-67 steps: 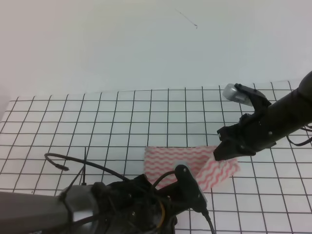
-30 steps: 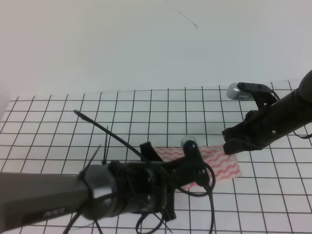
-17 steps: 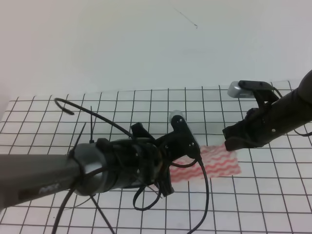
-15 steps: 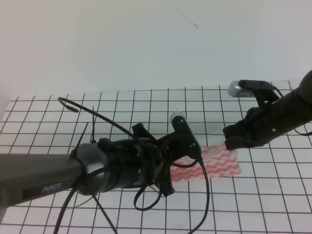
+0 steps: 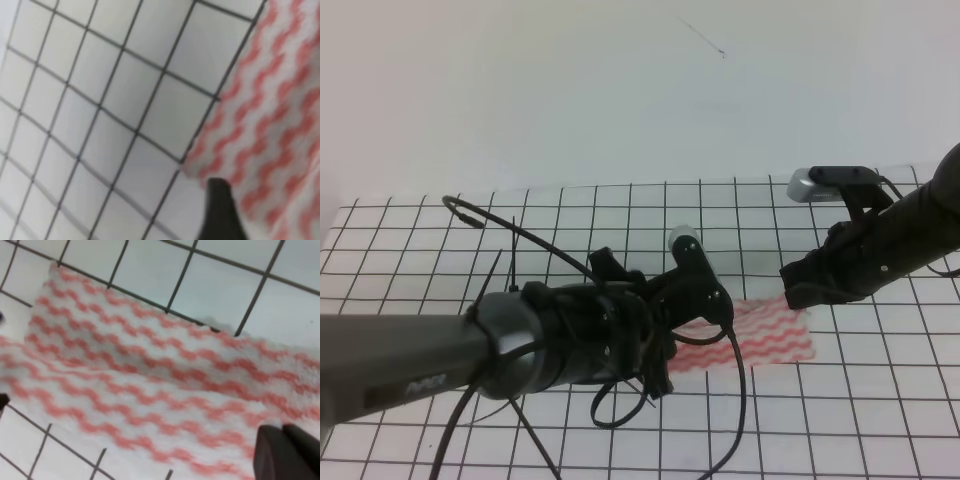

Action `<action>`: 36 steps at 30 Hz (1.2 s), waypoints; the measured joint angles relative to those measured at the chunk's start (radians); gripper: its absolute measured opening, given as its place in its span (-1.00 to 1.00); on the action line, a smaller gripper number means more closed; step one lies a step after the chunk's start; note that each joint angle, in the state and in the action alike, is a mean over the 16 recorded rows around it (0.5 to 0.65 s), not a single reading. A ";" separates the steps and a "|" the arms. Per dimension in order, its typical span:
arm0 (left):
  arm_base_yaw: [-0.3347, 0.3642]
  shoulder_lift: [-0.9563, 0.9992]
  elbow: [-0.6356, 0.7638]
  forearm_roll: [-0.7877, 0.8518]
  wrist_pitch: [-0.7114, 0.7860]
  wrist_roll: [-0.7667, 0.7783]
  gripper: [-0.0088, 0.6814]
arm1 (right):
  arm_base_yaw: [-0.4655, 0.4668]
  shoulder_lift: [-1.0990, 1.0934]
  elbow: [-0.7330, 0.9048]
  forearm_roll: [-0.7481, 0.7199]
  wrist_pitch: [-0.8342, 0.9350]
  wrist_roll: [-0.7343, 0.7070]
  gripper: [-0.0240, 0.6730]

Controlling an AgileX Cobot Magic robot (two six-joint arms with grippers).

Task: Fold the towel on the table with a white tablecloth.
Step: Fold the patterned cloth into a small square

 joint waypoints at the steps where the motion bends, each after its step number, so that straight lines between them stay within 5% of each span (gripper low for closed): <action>1: 0.000 -0.005 0.000 0.019 0.012 -0.014 -0.06 | 0.000 0.000 0.000 -0.001 -0.001 0.000 -0.93; 6: -0.001 -0.036 0.000 0.121 0.078 -0.087 0.27 | 0.000 0.000 0.000 -0.001 -0.008 0.007 -0.93; 10: -0.001 -0.069 0.000 0.195 0.135 -0.146 0.28 | 0.000 0.000 0.000 -0.001 -0.016 0.015 -0.93; 25: -0.001 -0.346 0.030 0.132 0.241 -0.245 -0.81 | 0.000 -0.001 0.000 -0.002 -0.028 0.053 -0.79; 36: -0.001 -0.672 0.193 -0.022 0.241 -0.239 -0.97 | 0.000 -0.020 -0.023 -0.008 -0.015 -0.062 -0.39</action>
